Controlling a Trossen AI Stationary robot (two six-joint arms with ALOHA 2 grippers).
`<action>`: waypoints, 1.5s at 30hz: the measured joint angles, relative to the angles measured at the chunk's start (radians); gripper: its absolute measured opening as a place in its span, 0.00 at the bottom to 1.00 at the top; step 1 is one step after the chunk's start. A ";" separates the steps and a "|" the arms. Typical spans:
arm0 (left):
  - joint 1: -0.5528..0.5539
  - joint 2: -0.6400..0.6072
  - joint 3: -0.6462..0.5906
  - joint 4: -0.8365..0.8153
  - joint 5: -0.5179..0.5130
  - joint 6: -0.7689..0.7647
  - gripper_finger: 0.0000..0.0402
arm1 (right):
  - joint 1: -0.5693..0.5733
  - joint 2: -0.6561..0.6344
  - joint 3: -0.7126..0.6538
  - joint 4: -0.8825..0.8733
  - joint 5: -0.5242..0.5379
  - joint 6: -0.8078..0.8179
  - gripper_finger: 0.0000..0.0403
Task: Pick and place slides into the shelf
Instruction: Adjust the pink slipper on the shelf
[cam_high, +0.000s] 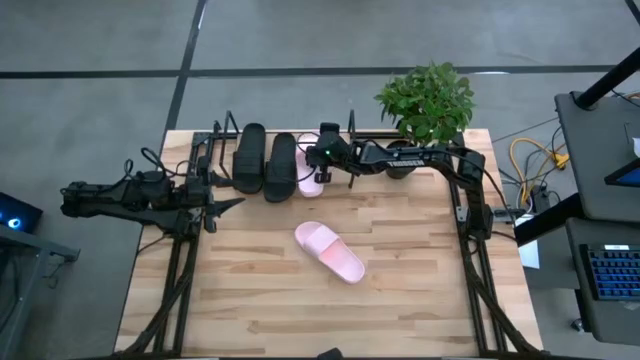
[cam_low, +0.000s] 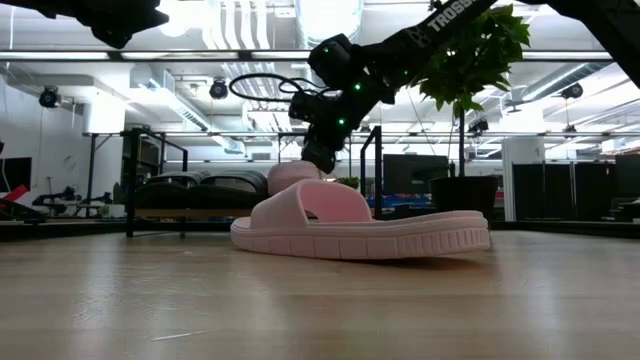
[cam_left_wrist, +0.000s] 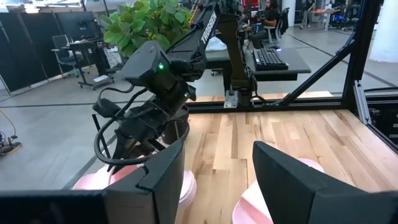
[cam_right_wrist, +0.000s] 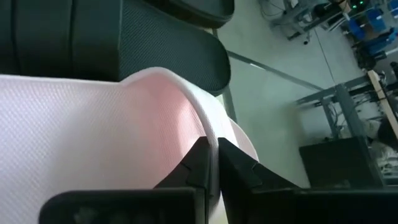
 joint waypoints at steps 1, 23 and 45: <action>0.000 0.001 0.000 0.000 0.000 0.000 0.44 | 0.001 0.000 0.000 0.007 -0.001 0.007 0.03; 0.000 0.001 0.000 0.000 0.000 0.000 0.44 | 0.002 0.000 -0.001 0.030 -0.002 0.063 0.03; 0.000 0.001 0.000 0.000 0.000 0.000 0.44 | 0.003 0.000 -0.001 0.001 -0.083 0.145 0.40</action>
